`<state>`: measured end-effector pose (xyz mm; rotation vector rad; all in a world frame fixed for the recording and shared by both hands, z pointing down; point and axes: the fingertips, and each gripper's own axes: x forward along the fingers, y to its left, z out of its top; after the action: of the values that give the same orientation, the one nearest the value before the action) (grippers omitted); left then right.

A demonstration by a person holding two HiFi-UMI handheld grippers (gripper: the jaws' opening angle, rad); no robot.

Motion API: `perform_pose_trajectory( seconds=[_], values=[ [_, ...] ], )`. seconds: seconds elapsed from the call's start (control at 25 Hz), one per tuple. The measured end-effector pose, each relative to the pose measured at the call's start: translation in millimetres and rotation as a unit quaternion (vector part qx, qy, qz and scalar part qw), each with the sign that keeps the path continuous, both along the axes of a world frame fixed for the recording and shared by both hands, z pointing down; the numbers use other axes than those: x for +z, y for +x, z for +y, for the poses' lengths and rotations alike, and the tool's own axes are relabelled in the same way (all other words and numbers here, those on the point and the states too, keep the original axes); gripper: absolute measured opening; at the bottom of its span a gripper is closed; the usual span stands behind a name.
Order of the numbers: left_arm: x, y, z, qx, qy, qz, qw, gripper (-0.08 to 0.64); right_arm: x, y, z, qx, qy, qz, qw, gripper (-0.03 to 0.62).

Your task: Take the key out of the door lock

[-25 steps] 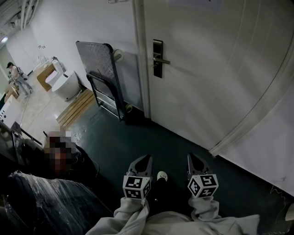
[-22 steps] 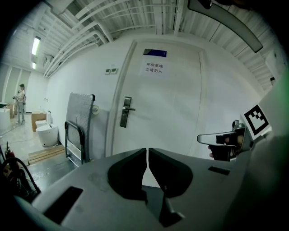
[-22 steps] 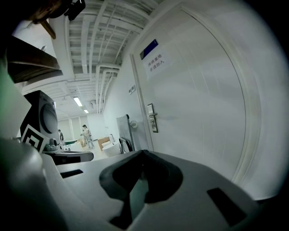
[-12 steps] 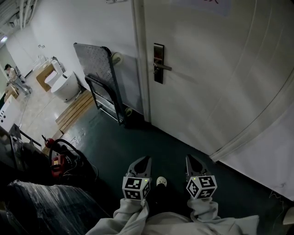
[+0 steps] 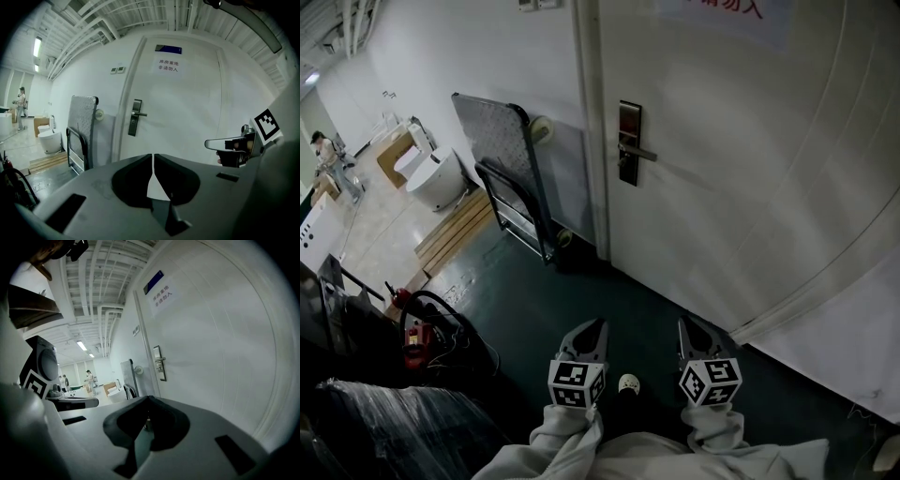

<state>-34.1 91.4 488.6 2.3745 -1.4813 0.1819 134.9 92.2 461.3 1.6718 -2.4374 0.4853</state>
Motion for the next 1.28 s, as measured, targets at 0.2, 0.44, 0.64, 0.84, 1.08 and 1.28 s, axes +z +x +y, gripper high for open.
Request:
perform_pose_trajectory(
  seconds=[0.2, 0.44, 0.64, 0.84, 1.08, 1.28],
  values=[
    [5, 0, -26, -0.006, -0.004, 0.0, 1.0, 0.025, 5, 1, -28, -0.004, -0.007, -0.003, 1.0, 0.052],
    [12, 8, -57, -0.006, -0.006, 0.003, 1.0, 0.025, 9, 6, -61, -0.006, -0.002, -0.004, 1.0, 0.052],
    [19, 10, -78, -0.01, -0.006, 0.009, 0.9999, 0.025, 17, 6, -83, -0.012, -0.003, -0.003, 1.0, 0.052],
    [23, 9, -88, -0.014, -0.008, 0.011, 0.9998, 0.025, 22, 5, -92, -0.017, -0.005, 0.001, 1.0, 0.051],
    [29, 9, -88, -0.016, -0.016, 0.011, 0.9997, 0.025, 31, 8, -92, -0.011, -0.016, -0.004, 1.0, 0.052],
    [28, 3, -83, -0.026, -0.016, 0.008, 0.9995, 0.025, 31, 1, -89, -0.02, -0.015, 0.0, 1.0, 0.052]
  ],
)
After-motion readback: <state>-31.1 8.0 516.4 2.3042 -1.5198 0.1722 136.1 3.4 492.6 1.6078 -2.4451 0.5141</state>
